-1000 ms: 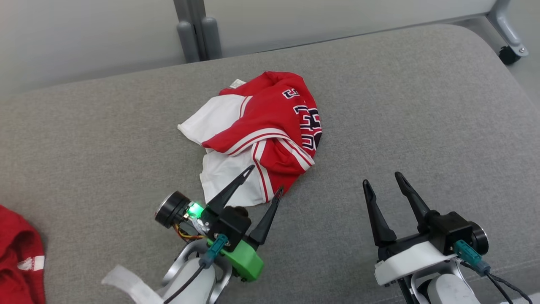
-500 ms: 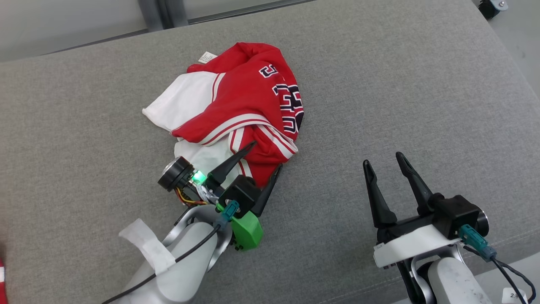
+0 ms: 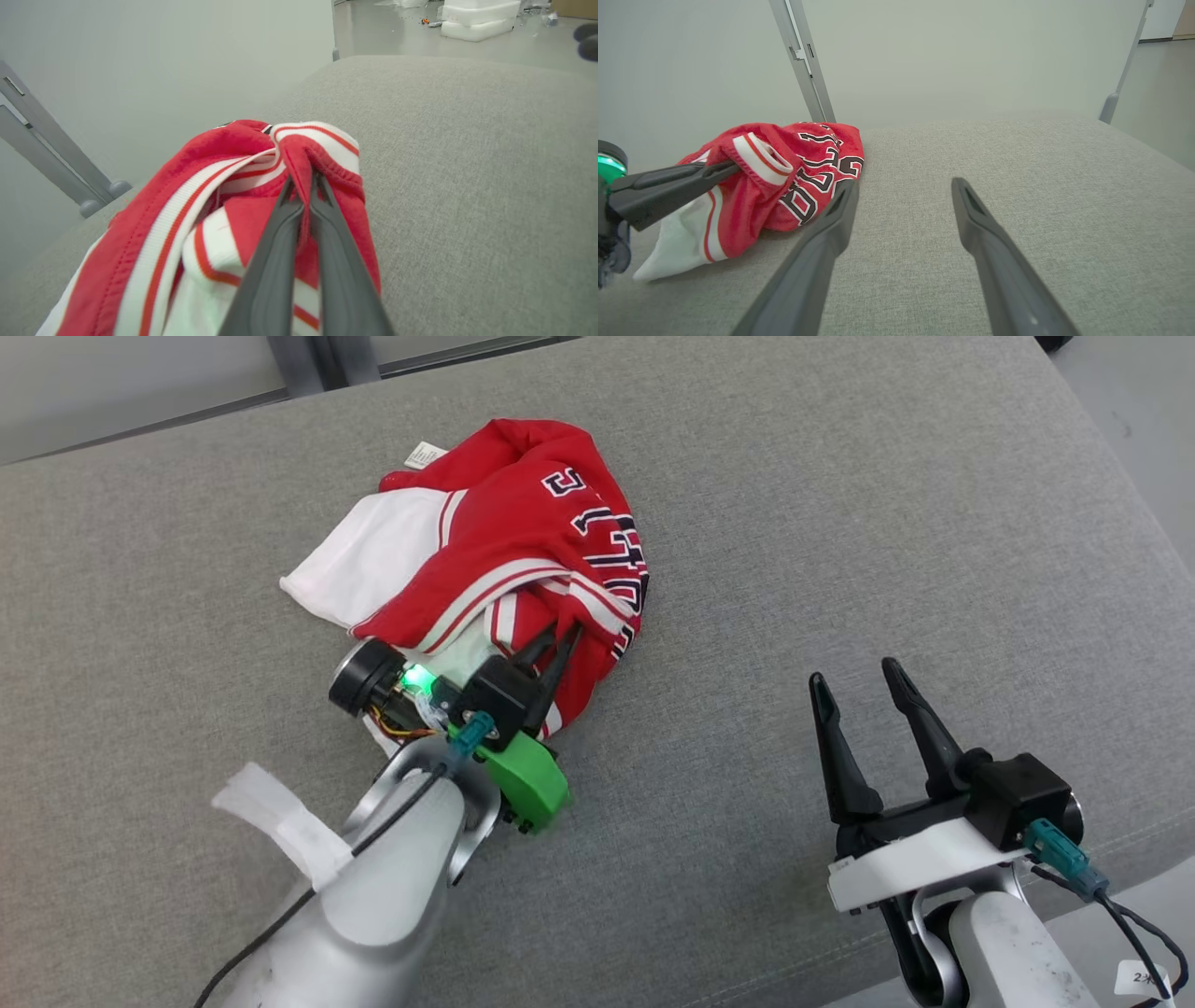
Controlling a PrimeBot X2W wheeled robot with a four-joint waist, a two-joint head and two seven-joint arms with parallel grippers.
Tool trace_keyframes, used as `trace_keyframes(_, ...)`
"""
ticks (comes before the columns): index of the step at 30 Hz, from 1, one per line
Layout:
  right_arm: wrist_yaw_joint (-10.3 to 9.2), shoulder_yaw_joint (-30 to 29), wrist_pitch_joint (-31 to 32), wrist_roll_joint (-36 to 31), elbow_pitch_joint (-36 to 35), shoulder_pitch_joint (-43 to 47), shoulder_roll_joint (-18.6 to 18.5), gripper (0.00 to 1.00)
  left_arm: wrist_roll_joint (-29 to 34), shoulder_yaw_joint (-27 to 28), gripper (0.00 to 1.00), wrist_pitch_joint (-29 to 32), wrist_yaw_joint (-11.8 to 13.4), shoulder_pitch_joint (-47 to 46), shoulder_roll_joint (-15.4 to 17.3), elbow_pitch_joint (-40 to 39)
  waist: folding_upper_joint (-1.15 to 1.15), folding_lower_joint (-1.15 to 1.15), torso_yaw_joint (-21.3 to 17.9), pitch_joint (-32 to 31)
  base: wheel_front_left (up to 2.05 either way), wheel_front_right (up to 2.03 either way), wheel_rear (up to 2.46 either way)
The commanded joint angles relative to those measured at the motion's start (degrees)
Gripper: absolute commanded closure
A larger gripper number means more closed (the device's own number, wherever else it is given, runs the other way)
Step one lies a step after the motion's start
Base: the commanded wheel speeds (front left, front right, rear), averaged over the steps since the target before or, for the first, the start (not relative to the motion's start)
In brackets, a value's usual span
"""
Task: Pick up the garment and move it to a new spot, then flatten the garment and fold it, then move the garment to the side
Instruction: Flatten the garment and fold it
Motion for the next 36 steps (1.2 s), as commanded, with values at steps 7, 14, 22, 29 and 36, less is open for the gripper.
trace_keyframes(7,-0.10,-0.03,-0.03,2.08,0.15,-0.05,0.00,0.00,-23.64,-3.20,1.00,6.61,-0.42,-11.02,-0.21,-7.09,0.00,0.00,-1.16,-0.74,0.00,0.00,0.00)
trace_keyframes(14,-0.10,0.83,-0.03,3.75,-0.20,0.35,-0.04,0.00,-43.56,1.44,1.00,19.76,-0.45,-26.03,1.53,-17.63,0.00,0.00,-3.09,-1.17,0.00,0.00,0.00)
trace_keyframes(22,-0.10,0.55,-0.03,3.97,0.07,0.77,-0.01,0.00,-50.72,6.89,1.00,21.63,3.89,-39.09,-0.78,-18.85,0.00,0.00,-4.37,-2.44,0.00,0.00,0.00)
trace_keyframes(29,-0.10,-0.67,-0.03,3.14,-0.13,1.34,-0.01,0.00,-54.70,8.23,1.00,22.45,9.79,-25.90,1.59,-18.15,0.00,0.00,-3.55,-3.51,0.00,0.00,0.00)
trace_keyframes(36,-0.09,-2.61,-0.03,1.99,-0.46,2.28,0.02,0.00,-56.44,10.04,1.00,20.68,11.24,-0.52,10.65,-23.04,0.00,0.00,-1.15,-2.56,0.00,0.00,0.00)
